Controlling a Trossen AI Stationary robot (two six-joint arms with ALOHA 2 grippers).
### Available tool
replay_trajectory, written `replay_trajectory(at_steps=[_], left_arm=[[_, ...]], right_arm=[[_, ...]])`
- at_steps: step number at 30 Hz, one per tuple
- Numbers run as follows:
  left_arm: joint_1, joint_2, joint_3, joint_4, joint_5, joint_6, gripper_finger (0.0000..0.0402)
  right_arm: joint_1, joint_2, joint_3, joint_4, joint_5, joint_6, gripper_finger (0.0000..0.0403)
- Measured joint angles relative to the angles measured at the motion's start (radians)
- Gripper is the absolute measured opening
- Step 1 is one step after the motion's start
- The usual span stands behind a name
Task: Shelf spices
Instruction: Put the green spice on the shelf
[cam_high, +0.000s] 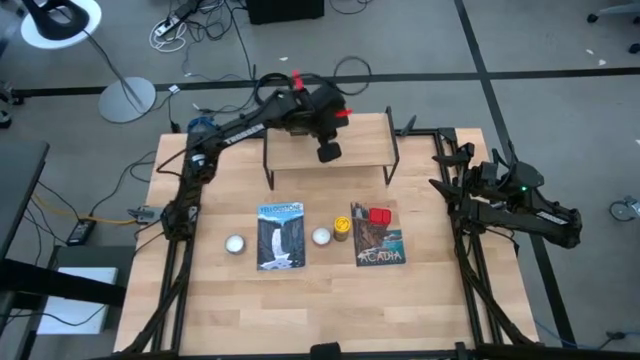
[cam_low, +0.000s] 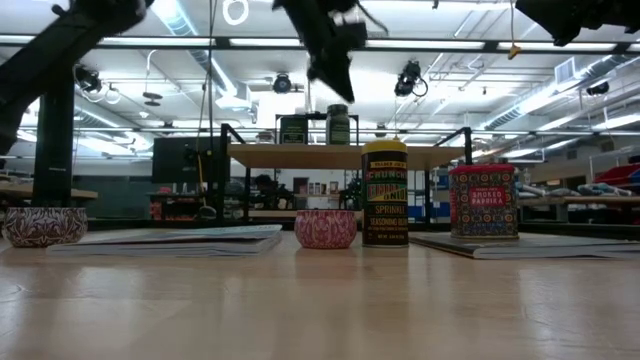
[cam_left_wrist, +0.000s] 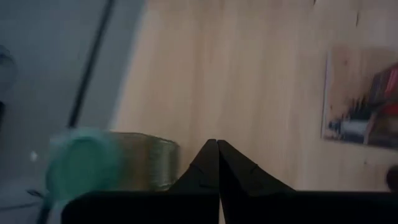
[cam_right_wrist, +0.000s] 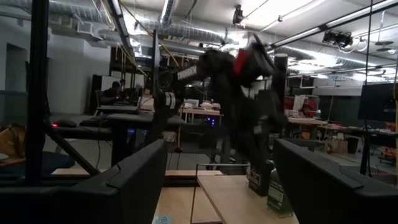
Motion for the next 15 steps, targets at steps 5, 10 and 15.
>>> replay_trajectory(at_steps=[5, 10, 15], left_arm=[[-0.028, -0.128, 0.0, 0.033, -0.045, 0.0, 0.0], [-0.063, -0.295, 0.001, 0.07, -0.098, -0.002, 0.0], [-0.105, -0.449, 0.001, 0.062, -0.185, -0.004, 0.0]], right_arm=[[0.0, 0.001, 0.0, 0.0, 0.0, 0.001, 0.0293], [0.0, 0.061, 0.0, 0.05, 0.013, 0.008, 0.0293], [-0.001, 0.243, 0.023, 0.2, 0.02, 0.021, 0.0293]])
